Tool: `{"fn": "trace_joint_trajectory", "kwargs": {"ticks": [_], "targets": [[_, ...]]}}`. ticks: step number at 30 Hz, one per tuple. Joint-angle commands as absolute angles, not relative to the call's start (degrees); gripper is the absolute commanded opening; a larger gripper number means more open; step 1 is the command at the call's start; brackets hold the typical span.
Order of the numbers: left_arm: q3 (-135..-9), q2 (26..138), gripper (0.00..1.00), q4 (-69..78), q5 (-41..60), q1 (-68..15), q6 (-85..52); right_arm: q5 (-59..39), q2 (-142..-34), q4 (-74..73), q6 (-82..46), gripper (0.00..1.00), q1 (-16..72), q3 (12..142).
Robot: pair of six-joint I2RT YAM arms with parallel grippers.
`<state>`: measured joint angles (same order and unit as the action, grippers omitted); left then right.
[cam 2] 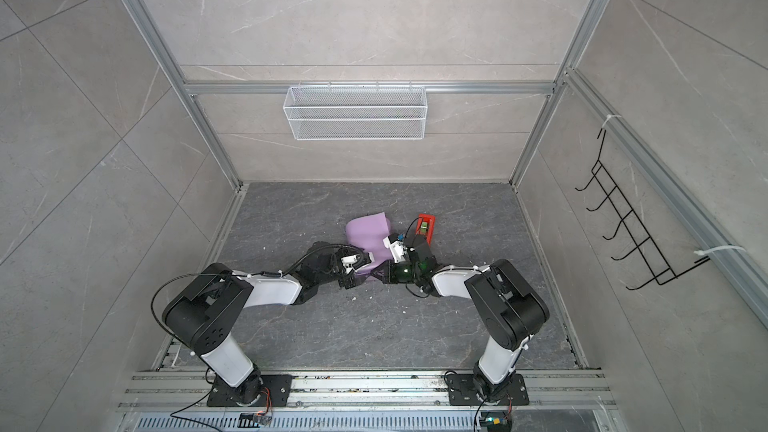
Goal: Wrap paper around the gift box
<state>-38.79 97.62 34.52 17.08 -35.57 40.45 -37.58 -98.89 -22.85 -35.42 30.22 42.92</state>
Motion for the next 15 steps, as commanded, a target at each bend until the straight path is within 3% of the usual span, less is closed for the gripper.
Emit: {"fn": "trace_joint_trajectory", "kwargs": {"ticks": [1, 15], "targets": [[-39.78, 99.0, 0.81, 31.55, 18.72, -35.23, 38.58, -37.94, -97.69, -21.88, -36.73, 0.0, 29.71, 44.51], [-39.88, 98.88, 0.81, 31.53, 18.78, -35.22, 38.55, -37.71, -97.84, -22.7, -40.39, 0.0, 29.58, 45.15]]}}
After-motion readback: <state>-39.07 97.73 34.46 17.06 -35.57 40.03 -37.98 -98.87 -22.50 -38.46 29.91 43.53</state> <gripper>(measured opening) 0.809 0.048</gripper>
